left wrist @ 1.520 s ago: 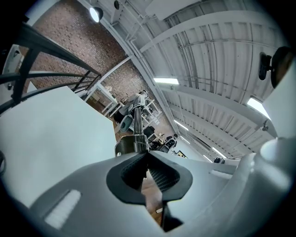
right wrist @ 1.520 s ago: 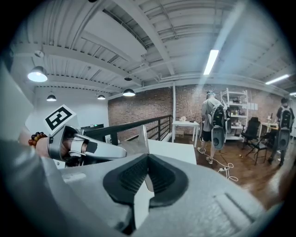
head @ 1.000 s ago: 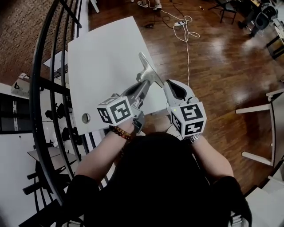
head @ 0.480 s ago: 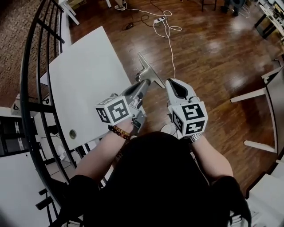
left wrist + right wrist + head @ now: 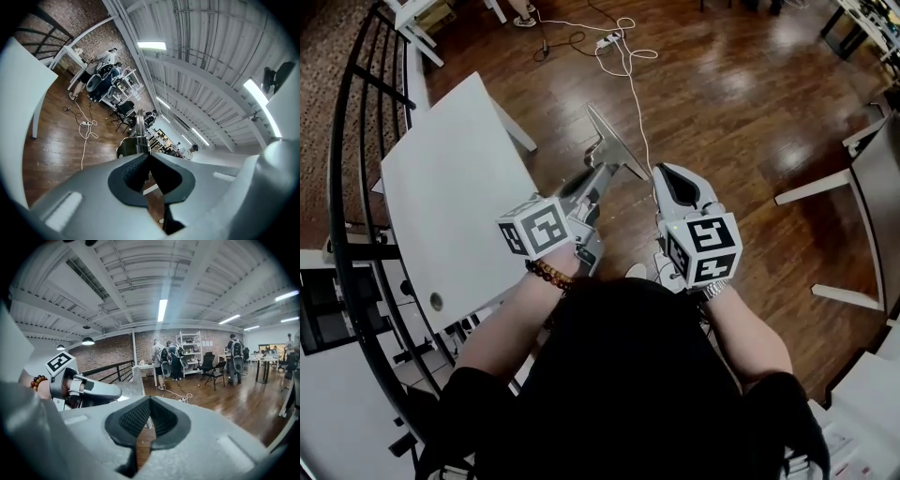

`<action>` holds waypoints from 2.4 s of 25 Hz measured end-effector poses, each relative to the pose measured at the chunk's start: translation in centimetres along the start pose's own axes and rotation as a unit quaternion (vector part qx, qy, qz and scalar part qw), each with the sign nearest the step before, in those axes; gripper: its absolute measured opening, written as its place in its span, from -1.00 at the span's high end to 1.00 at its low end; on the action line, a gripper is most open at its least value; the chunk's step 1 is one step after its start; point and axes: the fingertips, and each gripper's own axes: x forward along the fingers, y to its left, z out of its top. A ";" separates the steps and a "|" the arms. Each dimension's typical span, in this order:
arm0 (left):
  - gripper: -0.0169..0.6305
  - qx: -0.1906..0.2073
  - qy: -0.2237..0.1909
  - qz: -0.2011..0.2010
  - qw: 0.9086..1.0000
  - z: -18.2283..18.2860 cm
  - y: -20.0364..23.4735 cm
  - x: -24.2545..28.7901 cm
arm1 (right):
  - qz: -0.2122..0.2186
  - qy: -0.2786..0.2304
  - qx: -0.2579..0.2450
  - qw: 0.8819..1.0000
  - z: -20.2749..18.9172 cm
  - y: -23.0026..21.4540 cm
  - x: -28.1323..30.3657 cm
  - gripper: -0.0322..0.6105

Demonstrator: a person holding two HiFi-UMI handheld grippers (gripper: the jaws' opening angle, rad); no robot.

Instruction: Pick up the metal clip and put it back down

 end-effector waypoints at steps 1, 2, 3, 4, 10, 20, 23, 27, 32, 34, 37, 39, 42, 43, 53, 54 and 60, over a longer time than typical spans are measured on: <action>0.87 0.000 0.001 -0.003 1.000 -0.1 -0.3 0.6 | -0.002 -0.001 0.002 1.000 0.0 -0.6 -0.2 0.92; 0.87 0.000 0.003 -0.006 1.000 -0.3 -0.7 1.1 | -0.005 -0.001 0.003 1.000 0.0 -1.1 -0.4 0.92; 0.87 0.001 0.006 -0.009 1.000 -0.4 -0.9 1.5 | -0.008 -0.002 0.006 1.000 0.0 -1.5 -0.5 0.92; 0.87 0.001 0.010 -0.012 1.000 -0.5 -1.2 1.8 | -0.011 -0.003 0.008 1.000 0.0 -1.8 -0.7 0.92; 0.87 -0.026 0.030 -0.029 0.999 0.5 -2.2 5.2 | -0.025 -0.001 0.018 1.000 1.6 -4.8 0.1 0.92; 0.87 -0.034 0.036 -0.039 0.998 5.8 1.6 11.0 | -0.039 0.022 0.023 0.999 3.3 -8.4 7.2 0.92; 0.87 -0.033 0.034 -0.045 0.998 5.7 1.8 11.1 | -0.043 0.024 0.017 0.999 3.2 -8.4 7.5 0.92; 0.87 -0.038 0.035 -0.058 0.997 5.2 2.3 11.3 | -0.053 0.027 0.007 0.998 3.0 -8.4 7.8 0.92; 0.87 -0.047 0.038 -0.072 0.996 4.8 2.8 11.5 | -0.063 0.036 -0.006 0.997 3.1 -8.1 8.2 0.92; 0.87 -0.050 0.038 -0.076 0.995 4.7 2.8 11.6 | -0.064 0.042 -0.013 0.997 3.2 -7.9 8.4 0.92; 0.87 -0.053 0.037 -0.078 0.995 4.5 3.2 11.7 | -0.067 0.050 -0.023 0.996 3.3 -7.8 8.7 0.92; 0.87 -0.055 0.039 -0.082 0.994 4.2 3.5 11.9 | -0.070 0.054 -0.025 0.996 3.1 -7.9 8.8 0.92; 0.87 -0.057 0.043 -0.089 0.993 3.7 3.8 12.2 | -0.078 0.056 -0.029 0.995 2.8 -7.9 8.6 0.92; 0.87 -0.057 0.044 -0.093 0.993 3.6 3.9 12.4 | -0.082 0.056 -0.031 0.995 2.7 -7.9 8.6 0.92; 0.87 -0.043 0.075 -0.112 0.990 1.8 0.7 21.9 | -0.107 0.037 -0.003 0.994 3.2 -18.0 8.1 0.92; 0.87 -0.042 0.080 -0.111 0.990 1.3 0.3 22.8 | -0.108 0.035 0.003 0.993 3.0 -19.1 7.9 0.92; 0.87 -0.027 0.109 -0.112 0.987 -1.7 -4.5 29.8 | -0.118 0.019 0.030 0.992 3.1 -27.6 4.4 0.92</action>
